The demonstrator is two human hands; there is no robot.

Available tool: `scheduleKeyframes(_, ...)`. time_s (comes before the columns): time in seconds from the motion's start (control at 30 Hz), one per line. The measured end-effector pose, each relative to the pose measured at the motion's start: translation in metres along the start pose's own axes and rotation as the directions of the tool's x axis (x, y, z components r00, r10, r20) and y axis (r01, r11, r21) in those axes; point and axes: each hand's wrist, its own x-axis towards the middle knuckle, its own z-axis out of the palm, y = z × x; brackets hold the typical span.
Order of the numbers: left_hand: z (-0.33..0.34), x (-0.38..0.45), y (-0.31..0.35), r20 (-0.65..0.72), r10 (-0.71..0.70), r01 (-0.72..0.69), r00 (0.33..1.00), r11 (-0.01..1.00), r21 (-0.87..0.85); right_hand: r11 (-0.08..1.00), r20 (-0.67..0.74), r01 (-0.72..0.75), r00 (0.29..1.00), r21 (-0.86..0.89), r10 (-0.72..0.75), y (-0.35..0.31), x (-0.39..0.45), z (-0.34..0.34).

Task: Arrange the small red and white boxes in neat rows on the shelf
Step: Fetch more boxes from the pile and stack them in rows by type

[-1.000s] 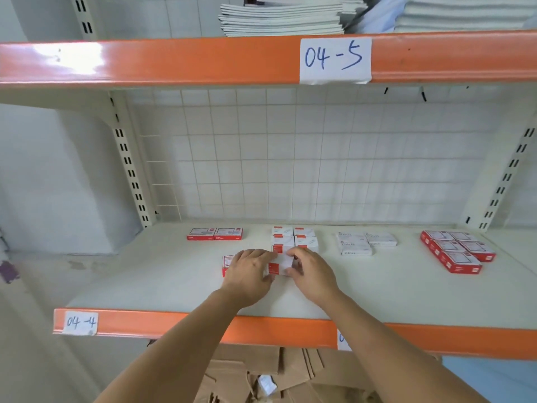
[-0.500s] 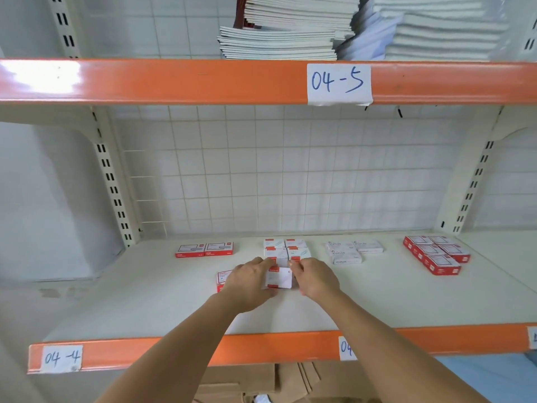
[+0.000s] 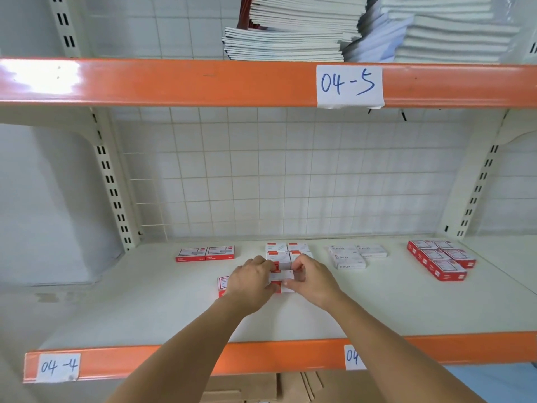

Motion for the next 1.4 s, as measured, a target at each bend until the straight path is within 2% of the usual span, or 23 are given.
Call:
scheduleKeyframes(0.23,0.004,0.005,0.0,-0.085,-0.024,0.018,0.996,0.998,-0.062,0.971,-0.095,-0.003,0.995,-0.238,-0.02,-0.008,0.005,0.001)
scheduleKeyframes(0.43,0.006,0.012,-0.002,-0.106,-0.035,0.03,0.994,0.998,-0.05,0.952,-0.102,-0.011,0.995,-0.306,-0.021,-0.01,0.011,0.002)
scheduleKeyframes(0.57,-0.001,0.009,-0.014,-0.078,-0.041,0.04,0.996,0.999,-0.013,0.925,-0.198,0.049,0.971,-0.377,-0.132,-0.011,0.01,0.004)
scheduleKeyframes(0.67,-0.013,-0.002,-0.035,0.036,-0.1,0.098,0.994,0.994,0.055,0.928,-0.264,0.092,0.944,-0.361,-0.196,-0.014,0.009,0.004)
scheduleKeyframes(0.77,-0.019,-0.016,-0.053,0.101,-0.164,0.157,0.981,0.985,0.073,0.94,-0.254,0.11,0.947,-0.322,-0.197,-0.019,0.008,0.008)
scheduleKeyframes(0.83,-0.019,-0.023,-0.058,0.085,-0.179,0.177,0.98,0.984,0.03,0.941,-0.239,0.123,0.949,-0.315,-0.204,-0.021,0.005,0.011)
scheduleKeyframes(0.93,-0.023,-0.029,-0.057,-0.028,-0.19,0.189,0.981,0.981,-0.033,0.947,-0.229,0.161,0.946,-0.279,-0.228,-0.026,0.0,0.013)
scheduleKeyframes(1.0,-0.027,-0.027,-0.049,-0.087,-0.176,0.171,0.981,0.983,-0.059,0.941,-0.2,0.192,0.947,-0.28,-0.253,-0.029,-0.003,0.012)
scheduleKeyframes(1.2,-0.027,-0.002,0.003,-0.124,0.029,-0.043,0.992,0.992,-0.114,0.92,-0.014,0.271,0.958,-0.282,-0.287,-0.027,-0.015,-0.012)
scheduleKeyframes(1.4,0.0,0.02,0.091,-0.115,0.13,-0.149,0.985,0.974,-0.17,0.918,-0.055,0.203,0.971,-0.34,-0.235,0.032,-0.041,-0.067)
